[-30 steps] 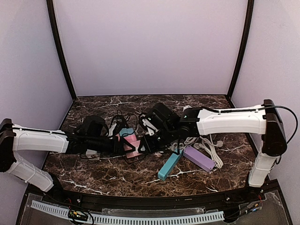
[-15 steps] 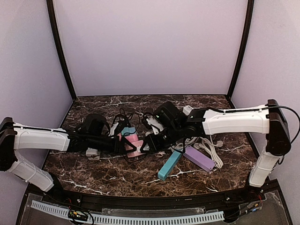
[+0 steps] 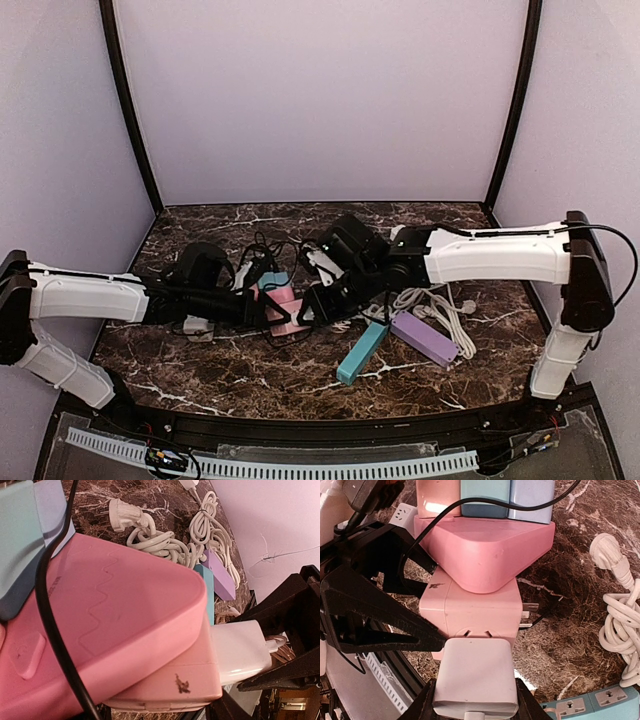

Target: Pull the plug off the socket

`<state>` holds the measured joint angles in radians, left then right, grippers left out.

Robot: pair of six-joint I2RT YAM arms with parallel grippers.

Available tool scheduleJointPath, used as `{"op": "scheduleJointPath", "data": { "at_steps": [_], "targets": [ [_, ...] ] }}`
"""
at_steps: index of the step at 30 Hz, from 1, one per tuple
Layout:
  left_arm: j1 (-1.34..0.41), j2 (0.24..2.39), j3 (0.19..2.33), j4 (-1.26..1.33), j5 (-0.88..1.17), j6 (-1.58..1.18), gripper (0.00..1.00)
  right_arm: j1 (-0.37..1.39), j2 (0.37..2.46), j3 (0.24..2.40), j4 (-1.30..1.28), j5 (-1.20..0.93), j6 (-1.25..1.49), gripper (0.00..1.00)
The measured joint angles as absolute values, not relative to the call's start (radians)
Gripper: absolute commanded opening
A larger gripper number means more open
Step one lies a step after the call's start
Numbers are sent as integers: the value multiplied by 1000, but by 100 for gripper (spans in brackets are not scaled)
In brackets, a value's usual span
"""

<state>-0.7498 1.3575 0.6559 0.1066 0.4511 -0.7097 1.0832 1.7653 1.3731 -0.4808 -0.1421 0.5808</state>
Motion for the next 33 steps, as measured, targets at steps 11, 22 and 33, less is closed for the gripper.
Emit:
{"op": "scheduleJointPath", "data": {
  "at_steps": [11, 22, 33],
  "targets": [
    [-748, 1365, 656, 93, 435, -735, 19, 1131, 1840, 1507, -631, -20, 604, 0],
    [-748, 1376, 654, 102, 451, -727, 19, 1118, 1821, 1459, -583, -51, 597, 0],
    [-748, 1376, 634, 116, 486, -708, 19, 1076, 1758, 1313, -426, -207, 582, 0]
  ]
}}
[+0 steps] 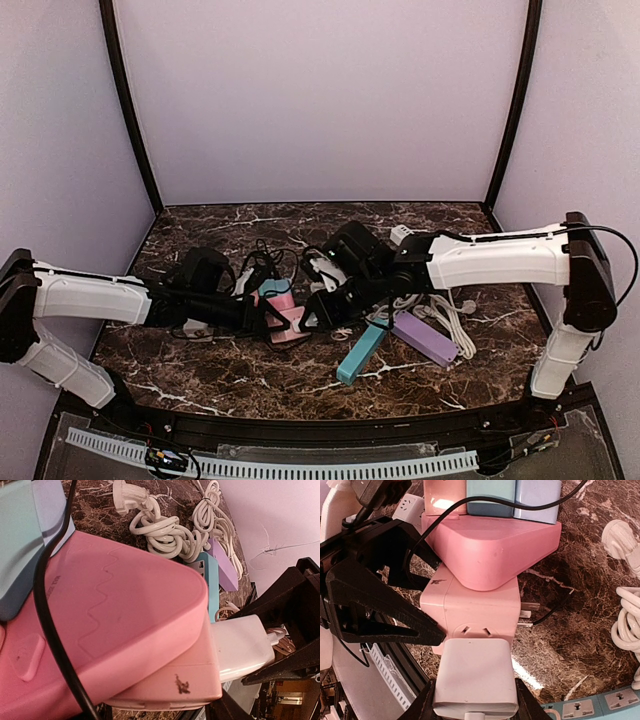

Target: Pull the plug off the socket

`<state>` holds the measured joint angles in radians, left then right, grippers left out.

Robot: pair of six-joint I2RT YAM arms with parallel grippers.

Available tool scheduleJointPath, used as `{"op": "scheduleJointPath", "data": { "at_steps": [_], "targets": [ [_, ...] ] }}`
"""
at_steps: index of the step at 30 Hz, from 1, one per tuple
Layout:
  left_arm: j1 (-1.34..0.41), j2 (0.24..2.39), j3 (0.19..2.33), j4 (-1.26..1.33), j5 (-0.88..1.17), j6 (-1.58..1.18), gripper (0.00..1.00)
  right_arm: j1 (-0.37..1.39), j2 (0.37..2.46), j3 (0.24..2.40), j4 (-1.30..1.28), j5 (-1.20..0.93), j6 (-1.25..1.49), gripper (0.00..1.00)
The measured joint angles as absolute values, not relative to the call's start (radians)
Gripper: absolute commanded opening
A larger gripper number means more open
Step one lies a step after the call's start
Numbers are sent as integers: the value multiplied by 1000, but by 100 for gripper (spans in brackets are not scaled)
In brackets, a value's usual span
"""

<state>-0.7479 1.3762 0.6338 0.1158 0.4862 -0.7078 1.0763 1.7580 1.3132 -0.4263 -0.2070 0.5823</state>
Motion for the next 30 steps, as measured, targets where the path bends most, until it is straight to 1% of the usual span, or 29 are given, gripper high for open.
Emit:
{"op": "scheduleJointPath", "data": {
  "at_steps": [8, 20, 30],
  "targets": [
    [-748, 1372, 633, 113, 479, -707, 18, 1073, 1758, 1311, -419, -207, 583, 0],
    [-747, 1364, 633, 101, 448, -731, 17, 1108, 1758, 1396, -487, -73, 599, 0],
    [-739, 1361, 632, 102, 447, -735, 17, 1115, 1750, 1401, -509, 5, 615, 0]
  ]
}}
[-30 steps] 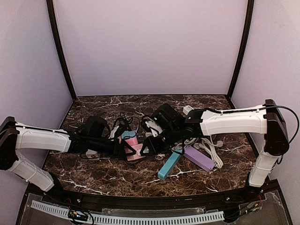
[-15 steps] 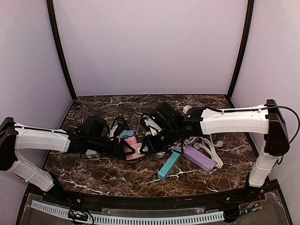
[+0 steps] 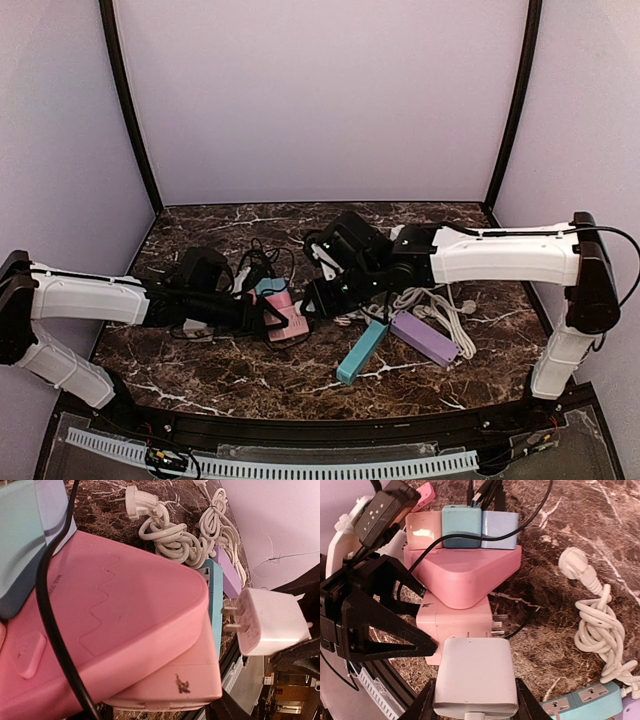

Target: Pull the plug off the socket

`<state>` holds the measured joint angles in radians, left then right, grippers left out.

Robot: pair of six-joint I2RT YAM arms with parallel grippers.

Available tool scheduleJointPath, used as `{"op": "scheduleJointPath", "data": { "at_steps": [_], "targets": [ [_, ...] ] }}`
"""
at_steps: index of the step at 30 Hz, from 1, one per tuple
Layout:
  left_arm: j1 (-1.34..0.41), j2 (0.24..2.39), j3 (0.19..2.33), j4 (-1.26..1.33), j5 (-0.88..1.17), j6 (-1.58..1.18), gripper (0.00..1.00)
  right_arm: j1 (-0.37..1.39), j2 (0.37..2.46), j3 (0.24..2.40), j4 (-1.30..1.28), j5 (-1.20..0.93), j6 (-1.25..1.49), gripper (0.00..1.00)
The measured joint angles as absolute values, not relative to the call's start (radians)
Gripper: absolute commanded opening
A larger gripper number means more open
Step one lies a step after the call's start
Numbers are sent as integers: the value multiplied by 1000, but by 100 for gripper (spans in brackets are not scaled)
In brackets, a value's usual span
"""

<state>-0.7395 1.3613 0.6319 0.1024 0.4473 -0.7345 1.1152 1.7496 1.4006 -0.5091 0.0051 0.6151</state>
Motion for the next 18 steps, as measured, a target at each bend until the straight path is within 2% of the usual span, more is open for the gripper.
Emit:
{"op": "scheduleJointPath", "data": {
  "at_steps": [10, 18],
  "targets": [
    [-722, 1324, 599, 116, 452, -750, 18, 1035, 1511, 1336, -540, 107, 594, 0],
    [-720, 1324, 599, 122, 469, -768, 17, 830, 1549, 1245, -536, 100, 501, 0]
  ]
}}
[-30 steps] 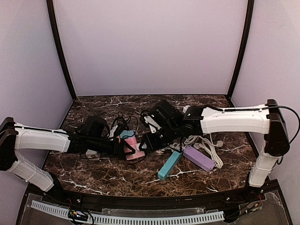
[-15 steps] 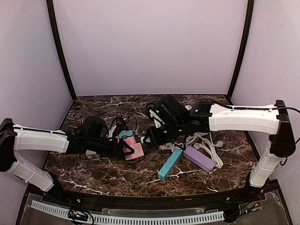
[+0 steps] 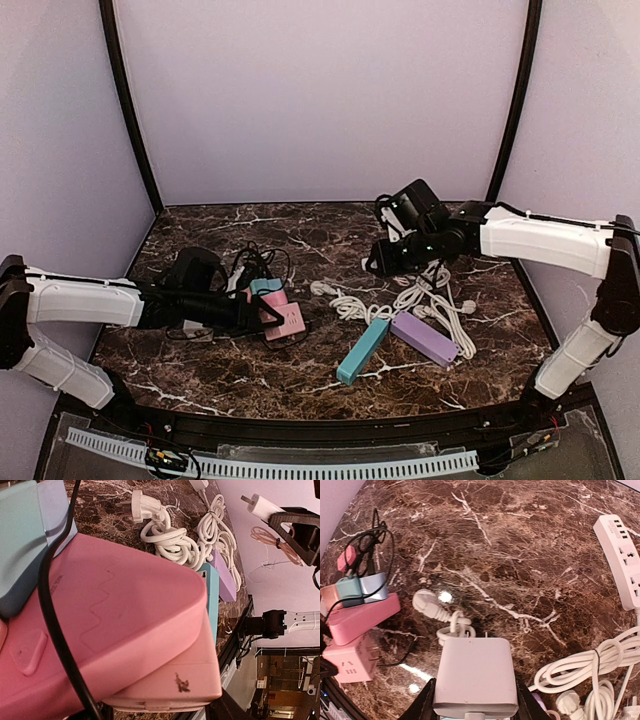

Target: Pull the plug off the socket

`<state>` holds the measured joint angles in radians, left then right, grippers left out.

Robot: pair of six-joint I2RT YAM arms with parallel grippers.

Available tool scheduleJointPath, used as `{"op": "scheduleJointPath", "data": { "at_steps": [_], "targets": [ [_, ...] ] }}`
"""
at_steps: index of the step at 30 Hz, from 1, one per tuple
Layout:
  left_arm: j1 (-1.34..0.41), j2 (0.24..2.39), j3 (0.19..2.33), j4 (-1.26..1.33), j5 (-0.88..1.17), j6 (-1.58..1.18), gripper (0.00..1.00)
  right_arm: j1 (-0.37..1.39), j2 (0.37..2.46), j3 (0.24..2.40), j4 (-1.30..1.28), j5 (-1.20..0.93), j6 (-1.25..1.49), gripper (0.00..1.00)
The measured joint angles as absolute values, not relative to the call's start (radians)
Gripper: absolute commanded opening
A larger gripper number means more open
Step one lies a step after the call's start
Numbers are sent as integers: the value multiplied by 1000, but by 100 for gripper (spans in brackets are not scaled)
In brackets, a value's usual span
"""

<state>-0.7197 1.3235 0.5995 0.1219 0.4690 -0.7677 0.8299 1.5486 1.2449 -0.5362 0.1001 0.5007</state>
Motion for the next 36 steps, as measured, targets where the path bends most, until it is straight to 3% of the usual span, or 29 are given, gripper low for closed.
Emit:
{"op": "scheduleJointPath", "data": {
  "at_steps": [15, 19, 26, 36],
  "targets": [
    [-720, 1324, 603, 151, 482, -831, 17, 682, 1714, 1105, -260, 36, 408, 0],
    [-720, 1323, 603, 159, 482, -842, 17, 680, 1736, 1076, -206, 37, 402, 8],
    [-720, 1310, 603, 164, 481, -860, 17, 680, 1749, 1056, -151, 38, 402, 32],
    [-717, 1297, 601, 181, 480, -887, 17, 678, 1758, 1025, -140, 46, 422, 80]
  ]
}}
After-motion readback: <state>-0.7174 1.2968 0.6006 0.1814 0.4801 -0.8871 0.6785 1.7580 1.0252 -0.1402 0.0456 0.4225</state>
